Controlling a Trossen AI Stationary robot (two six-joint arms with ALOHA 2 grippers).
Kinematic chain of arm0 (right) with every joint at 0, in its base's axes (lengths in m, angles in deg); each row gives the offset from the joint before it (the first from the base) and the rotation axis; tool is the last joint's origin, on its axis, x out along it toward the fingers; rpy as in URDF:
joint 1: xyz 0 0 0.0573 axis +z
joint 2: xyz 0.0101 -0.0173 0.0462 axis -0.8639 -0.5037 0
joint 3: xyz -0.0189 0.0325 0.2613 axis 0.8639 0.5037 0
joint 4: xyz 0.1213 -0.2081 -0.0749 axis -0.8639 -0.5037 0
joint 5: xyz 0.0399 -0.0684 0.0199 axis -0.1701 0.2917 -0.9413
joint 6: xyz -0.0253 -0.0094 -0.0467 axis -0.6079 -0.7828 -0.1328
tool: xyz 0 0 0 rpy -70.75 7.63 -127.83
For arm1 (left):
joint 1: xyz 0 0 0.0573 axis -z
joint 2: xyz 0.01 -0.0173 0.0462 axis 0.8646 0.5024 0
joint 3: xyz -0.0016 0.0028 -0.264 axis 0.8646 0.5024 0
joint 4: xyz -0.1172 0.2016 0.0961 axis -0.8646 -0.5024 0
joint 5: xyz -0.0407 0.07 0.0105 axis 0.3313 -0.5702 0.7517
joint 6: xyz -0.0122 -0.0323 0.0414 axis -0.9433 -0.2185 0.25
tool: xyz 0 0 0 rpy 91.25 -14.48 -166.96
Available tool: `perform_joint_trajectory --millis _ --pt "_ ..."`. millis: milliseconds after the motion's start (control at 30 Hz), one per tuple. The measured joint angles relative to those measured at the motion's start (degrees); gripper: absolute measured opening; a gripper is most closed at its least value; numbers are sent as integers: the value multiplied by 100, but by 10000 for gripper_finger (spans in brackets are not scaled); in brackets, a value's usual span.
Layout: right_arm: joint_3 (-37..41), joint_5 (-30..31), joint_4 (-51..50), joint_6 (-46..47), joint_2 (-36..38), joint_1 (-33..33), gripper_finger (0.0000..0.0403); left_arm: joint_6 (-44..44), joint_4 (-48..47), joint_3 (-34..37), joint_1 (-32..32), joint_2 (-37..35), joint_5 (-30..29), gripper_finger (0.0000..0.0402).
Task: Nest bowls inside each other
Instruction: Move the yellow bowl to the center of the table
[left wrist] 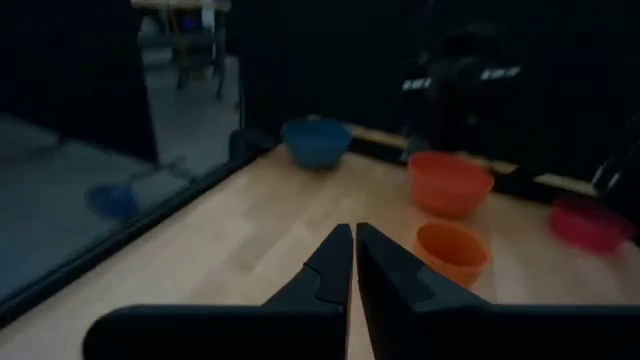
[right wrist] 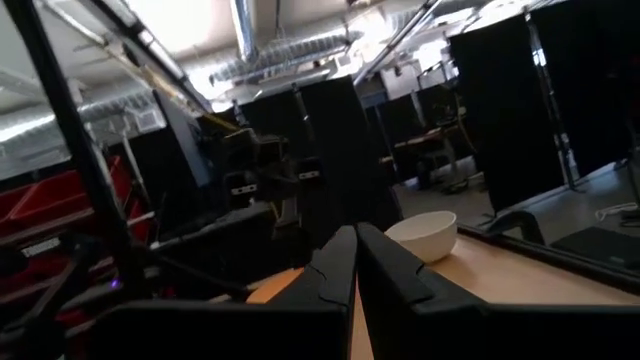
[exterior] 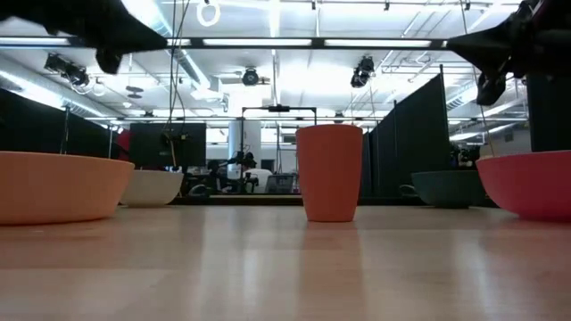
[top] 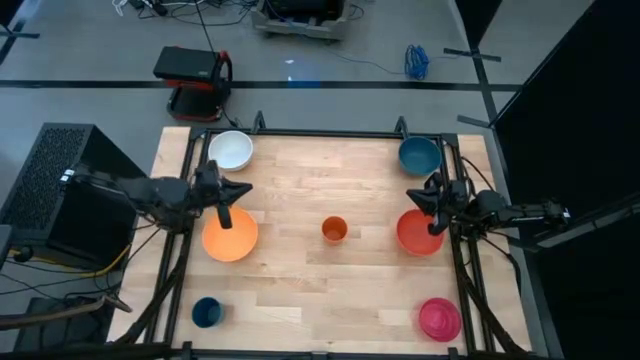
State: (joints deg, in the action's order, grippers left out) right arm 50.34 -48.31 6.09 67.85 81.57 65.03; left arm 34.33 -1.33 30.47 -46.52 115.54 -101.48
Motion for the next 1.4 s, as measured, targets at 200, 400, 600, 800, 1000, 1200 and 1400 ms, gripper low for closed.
perform_joint_trajectory --millis 200,400,600,800,1000,1200,1400 --pt "-22 103 250 107 0 0 0 -768 -1281 -596 -7 199 0 35" --pt "-44 206 501 213 0 0 0 -1536 -2561 -1192 -13 398 0 58" --pt "-57 260 749 476 -2 0 0 -2382 -3782 -1547 -19 637 83 89" --pt "-429 -134 877 698 -284 0 0 -2732 -4017 -1544 -19 903 379 155" --pt "-1015 -322 624 457 -996 2 0 -2764 -3920 -1544 -19 976 426 207" --pt "-1180 -337 650 373 -1326 1 0 -2864 -4192 -1544 -19 1073 505 247" --pt "-1345 -353 675 290 -1655 0 0 -2963 -4464 -1544 -19 1169 584 287"
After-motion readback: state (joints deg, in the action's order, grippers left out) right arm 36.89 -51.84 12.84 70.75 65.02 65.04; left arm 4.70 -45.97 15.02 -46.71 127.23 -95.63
